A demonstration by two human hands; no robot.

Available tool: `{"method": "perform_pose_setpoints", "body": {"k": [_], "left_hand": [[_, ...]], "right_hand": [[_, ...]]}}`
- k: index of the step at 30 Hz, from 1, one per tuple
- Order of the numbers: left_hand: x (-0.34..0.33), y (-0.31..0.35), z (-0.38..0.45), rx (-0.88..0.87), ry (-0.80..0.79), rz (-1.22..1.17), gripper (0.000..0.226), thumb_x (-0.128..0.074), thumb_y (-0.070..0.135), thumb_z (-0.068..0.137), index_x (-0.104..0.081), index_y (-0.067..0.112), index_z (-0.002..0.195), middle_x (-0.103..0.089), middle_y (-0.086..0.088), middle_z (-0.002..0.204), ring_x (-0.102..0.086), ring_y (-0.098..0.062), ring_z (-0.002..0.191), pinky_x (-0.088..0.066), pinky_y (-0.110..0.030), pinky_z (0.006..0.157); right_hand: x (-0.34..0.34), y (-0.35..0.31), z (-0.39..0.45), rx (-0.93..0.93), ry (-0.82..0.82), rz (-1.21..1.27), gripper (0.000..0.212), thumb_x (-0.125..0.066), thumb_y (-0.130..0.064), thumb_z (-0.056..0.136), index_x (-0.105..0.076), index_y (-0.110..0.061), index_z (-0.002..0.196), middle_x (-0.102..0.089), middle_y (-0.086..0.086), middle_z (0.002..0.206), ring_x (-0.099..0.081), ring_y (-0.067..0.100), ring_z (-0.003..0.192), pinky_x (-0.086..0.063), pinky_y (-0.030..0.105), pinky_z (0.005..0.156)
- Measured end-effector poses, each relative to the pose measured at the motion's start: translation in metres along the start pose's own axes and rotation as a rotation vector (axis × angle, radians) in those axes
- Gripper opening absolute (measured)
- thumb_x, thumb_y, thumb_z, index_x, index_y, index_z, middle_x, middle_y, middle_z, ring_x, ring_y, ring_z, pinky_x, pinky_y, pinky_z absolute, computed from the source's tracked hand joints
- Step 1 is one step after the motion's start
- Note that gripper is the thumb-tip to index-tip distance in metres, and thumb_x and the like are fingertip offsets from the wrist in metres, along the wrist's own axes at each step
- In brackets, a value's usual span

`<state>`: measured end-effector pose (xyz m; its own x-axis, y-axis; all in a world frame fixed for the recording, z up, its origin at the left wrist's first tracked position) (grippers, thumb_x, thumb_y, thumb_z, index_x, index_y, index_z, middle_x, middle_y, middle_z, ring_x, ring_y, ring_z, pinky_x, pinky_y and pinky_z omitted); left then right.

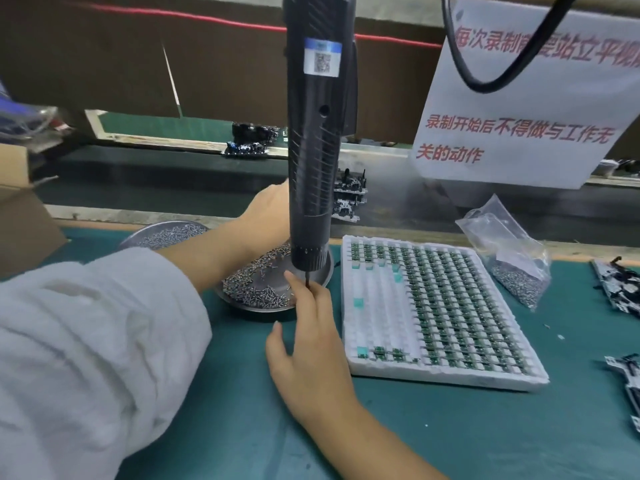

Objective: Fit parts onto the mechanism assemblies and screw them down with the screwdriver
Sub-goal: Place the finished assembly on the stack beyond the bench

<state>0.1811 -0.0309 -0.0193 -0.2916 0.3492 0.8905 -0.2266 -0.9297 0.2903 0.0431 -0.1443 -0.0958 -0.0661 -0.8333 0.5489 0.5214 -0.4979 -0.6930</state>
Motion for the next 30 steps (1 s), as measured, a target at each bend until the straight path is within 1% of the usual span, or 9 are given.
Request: {"method": "perform_pose_setpoints", "body": {"k": [2, 5, 8, 12, 15, 18, 23, 28, 30], "left_hand": [[0.009, -0.008, -0.011, 0.000, 0.042, 0.069, 0.019, -0.049, -0.002, 0.090, -0.054, 0.007, 0.106, -0.060, -0.009, 0.104, -0.059, -0.029, 0.091, -0.045, -0.034, 0.078], [0.030, -0.019, -0.038, -0.012, 0.191, 0.061, 0.039, -0.053, -0.012, 0.081, -0.058, 0.012, 0.112, -0.053, -0.005, 0.114, -0.062, -0.020, 0.089, -0.033, -0.023, 0.069], [0.056, -0.032, -0.087, 0.017, 0.258, 0.026, 0.048, -0.057, -0.017, 0.077, -0.060, 0.010, 0.117, -0.055, -0.006, 0.118, -0.066, -0.024, 0.094, -0.049, -0.036, 0.073], [0.079, -0.035, -0.168, -0.109, 0.165, 0.134, 0.063, -0.059, -0.027, 0.058, -0.060, 0.007, 0.111, -0.058, -0.009, 0.112, -0.070, -0.025, 0.083, -0.054, -0.043, 0.053], [0.074, -0.029, -0.219, -0.199, 0.188, 0.213, 0.062, -0.063, -0.019, 0.054, -0.060, 0.010, 0.109, -0.060, -0.006, 0.107, -0.065, -0.015, 0.084, -0.054, -0.037, 0.045], [0.056, -0.019, -0.249, -0.318, 0.253, 0.273, 0.027, -0.052, 0.010, 0.081, -0.064, 0.009, 0.106, -0.067, -0.008, 0.098, -0.053, -0.016, 0.091, -0.052, -0.030, 0.048], [0.031, -0.025, -0.250, -0.328, 0.202, 0.273, 0.032, -0.043, 0.029, 0.094, -0.069, 0.011, 0.099, -0.070, -0.004, 0.090, -0.068, -0.020, 0.074, -0.051, -0.026, 0.053], [0.035, -0.056, -0.233, -0.201, 0.175, -0.043, 0.040, -0.052, 0.045, 0.088, -0.073, 0.014, 0.101, -0.070, 0.004, 0.099, -0.066, -0.013, 0.087, -0.051, -0.028, 0.079], [0.040, -0.073, -0.226, -0.119, 0.219, 0.065, 0.042, -0.049, 0.044, 0.089, -0.074, 0.012, 0.098, -0.070, 0.000, 0.096, -0.065, -0.021, 0.088, -0.044, -0.032, 0.086]], "right_hand": [[0.000, 0.002, 0.000, 0.007, 0.042, 0.015, 0.057, -0.053, -0.011, 0.088, -0.036, -0.018, 0.142, -0.028, -0.005, 0.134, -0.030, -0.003, 0.117, -0.016, -0.004, 0.095], [-0.001, 0.002, -0.002, 0.029, 0.138, 0.017, 0.054, -0.056, -0.005, 0.084, -0.043, -0.013, 0.136, -0.026, 0.003, 0.132, -0.031, 0.001, 0.121, -0.030, 0.017, 0.105], [0.001, -0.005, -0.008, 0.159, 0.299, -0.026, 0.052, -0.056, -0.006, 0.082, -0.045, -0.014, 0.132, -0.031, 0.007, 0.126, -0.033, -0.005, 0.114, -0.027, 0.010, 0.102], [0.006, -0.010, -0.016, 0.370, 0.455, 0.048, 0.036, -0.052, -0.010, 0.085, -0.049, -0.014, 0.120, -0.039, 0.001, 0.110, -0.041, 0.006, 0.106, -0.033, 0.016, 0.096], [0.007, -0.014, -0.022, 0.491, 0.371, 0.068, 0.023, -0.049, -0.017, 0.093, -0.051, -0.015, 0.116, -0.042, 0.001, 0.107, -0.047, 0.013, 0.099, -0.043, 0.029, 0.087], [0.009, -0.018, -0.024, 0.611, 0.146, 0.004, 0.023, -0.049, -0.024, 0.094, -0.056, -0.013, 0.113, -0.049, 0.003, 0.106, -0.052, 0.021, 0.092, -0.047, 0.037, 0.077], [0.009, -0.017, -0.022, 0.666, -0.242, -0.280, 0.043, -0.059, -0.043, 0.088, -0.066, -0.009, 0.114, -0.062, 0.008, 0.103, -0.057, 0.026, 0.092, -0.046, 0.040, 0.079], [0.009, -0.010, -0.019, 0.633, -0.288, -0.369, 0.037, -0.065, -0.027, 0.085, -0.063, -0.012, 0.119, -0.063, 0.003, 0.103, -0.056, 0.024, 0.094, -0.049, 0.039, 0.080], [0.008, -0.009, -0.018, 0.607, -0.286, -0.354, 0.038, -0.067, -0.022, 0.082, -0.063, -0.012, 0.119, -0.063, 0.002, 0.103, -0.056, 0.023, 0.095, -0.049, 0.039, 0.080]]}}
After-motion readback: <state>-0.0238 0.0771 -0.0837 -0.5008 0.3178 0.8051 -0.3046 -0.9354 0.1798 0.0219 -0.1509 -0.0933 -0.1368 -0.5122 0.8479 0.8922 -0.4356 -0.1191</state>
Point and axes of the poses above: each hand's wrist, its own z-axis towards the middle knuckle, its own x-axis out of the back of the hand, y = z × x, the point moved 1 cm from there along z, towards the middle knuckle
